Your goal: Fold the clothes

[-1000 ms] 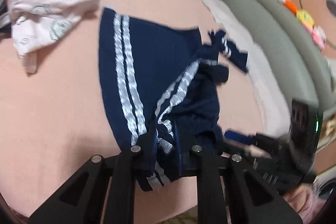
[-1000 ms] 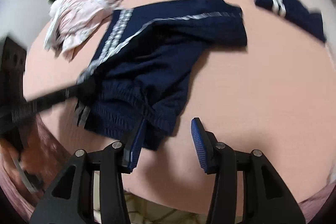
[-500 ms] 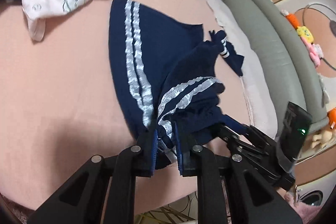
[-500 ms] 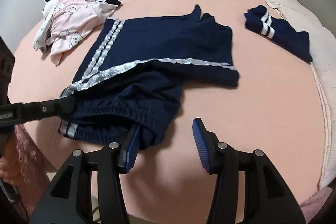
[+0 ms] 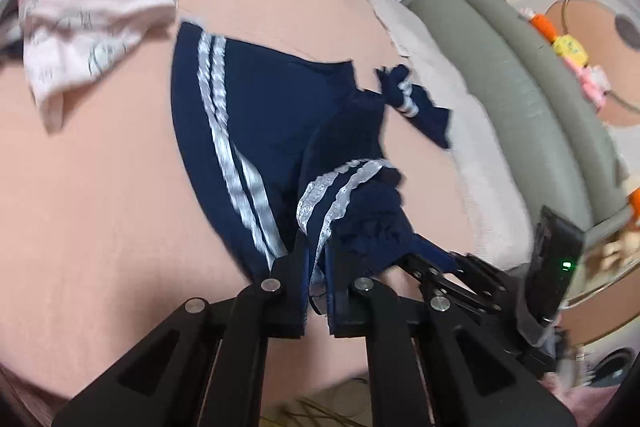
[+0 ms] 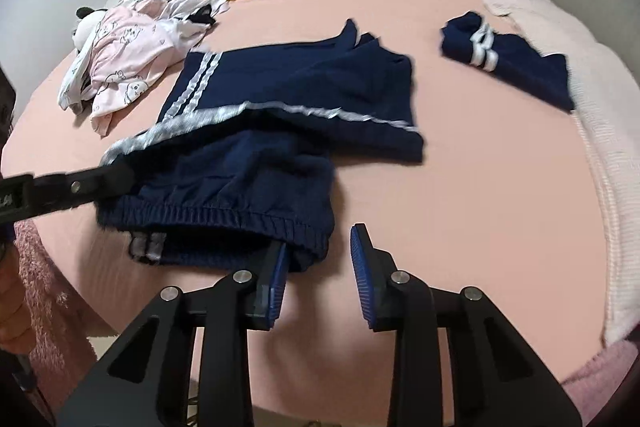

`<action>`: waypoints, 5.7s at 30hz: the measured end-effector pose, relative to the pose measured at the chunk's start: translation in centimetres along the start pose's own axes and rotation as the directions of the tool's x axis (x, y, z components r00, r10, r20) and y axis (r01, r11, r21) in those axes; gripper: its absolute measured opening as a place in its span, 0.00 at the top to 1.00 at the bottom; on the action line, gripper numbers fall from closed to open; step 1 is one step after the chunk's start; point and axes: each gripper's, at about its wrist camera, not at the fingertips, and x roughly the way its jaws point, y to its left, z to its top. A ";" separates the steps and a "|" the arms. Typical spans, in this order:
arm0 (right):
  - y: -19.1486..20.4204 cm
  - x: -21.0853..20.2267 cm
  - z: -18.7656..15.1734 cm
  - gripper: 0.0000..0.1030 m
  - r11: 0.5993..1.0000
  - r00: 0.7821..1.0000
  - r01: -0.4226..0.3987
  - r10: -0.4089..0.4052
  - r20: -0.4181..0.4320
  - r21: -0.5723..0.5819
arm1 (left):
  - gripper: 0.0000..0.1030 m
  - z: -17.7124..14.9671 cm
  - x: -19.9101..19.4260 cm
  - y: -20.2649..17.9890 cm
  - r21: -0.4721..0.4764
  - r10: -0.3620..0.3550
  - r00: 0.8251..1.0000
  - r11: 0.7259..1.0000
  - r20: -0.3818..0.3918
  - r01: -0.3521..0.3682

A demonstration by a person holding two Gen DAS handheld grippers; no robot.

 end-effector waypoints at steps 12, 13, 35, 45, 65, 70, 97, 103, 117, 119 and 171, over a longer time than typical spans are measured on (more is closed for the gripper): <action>-3.5 -2.4 -0.2 0.48 0.980 0.986 -0.169 0.166 0.033 0.107 | 0.48 -0.8 -0.2 1.5 -0.039 0.074 0.997 0.997 0.033 -0.072; -3.7 -2.2 0.2 0.43 0.977 0.983 -0.181 0.178 0.043 0.110 | 0.48 -0.9 0.3 1.6 -0.045 0.063 0.998 0.997 0.004 -0.062; -2.8 2.0 -4.2 0.80 0.897 0.902 -0.351 0.401 -0.159 0.270 | 0.78 -4.2 1.9 1.0 0.068 0.152 0.974 0.987 -0.165 -0.143; -1.4 -0.1 -1.6 0.75 0.969 0.969 -0.221 0.231 -0.083 0.112 | 0.67 -3.8 0.9 0.8 0.094 0.208 0.970 0.976 -0.125 -0.197; -15.4 -1.3 0.7 0.69 0.896 0.993 -0.118 0.103 0.058 0.427 | 0.51 -0.4 10.7 -14.9 0.659 0.273 0.961 0.730 -0.038 -0.181; -16.9 0.3 -0.9 0.69 0.872 0.991 -0.123 0.137 0.006 0.473 | 0.63 -1.2 15.7 -15.1 0.735 0.375 0.927 0.634 -0.021 -0.240; -7.2 12.0 16.3 0.69 0.983 0.981 -0.171 0.176 -0.079 0.059 | 0.94 13.2 4.7 5.3 0.288 0.340 0.940 0.902 -0.018 -0.321; -5.1 12.8 17.0 0.69 0.981 0.978 -0.194 0.194 -0.081 0.006 | 0.67 13.5 3.5 4.8 0.298 0.365 0.930 0.884 0.037 -0.359; -1.5 12.5 15.3 0.69 0.954 0.959 -0.246 0.214 -0.183 -0.169 | 0.67 13.1 5.7 4.2 0.331 0.383 0.923 0.869 0.019 -0.368; -1.9 12.8 16.1 0.69 0.965 0.966 -0.225 0.203 -0.158 -0.135 | 0.67 13.0 5.8 4.2 0.335 0.386 0.922 0.867 0.019 -0.370; -8.2 12.4 14.4 0.55 0.992 0.992 0.127 -0.126 -0.025 0.028 | 0.58 15.0 5.9 4.9 0.245 0.407 0.909 0.875 0.091 -0.416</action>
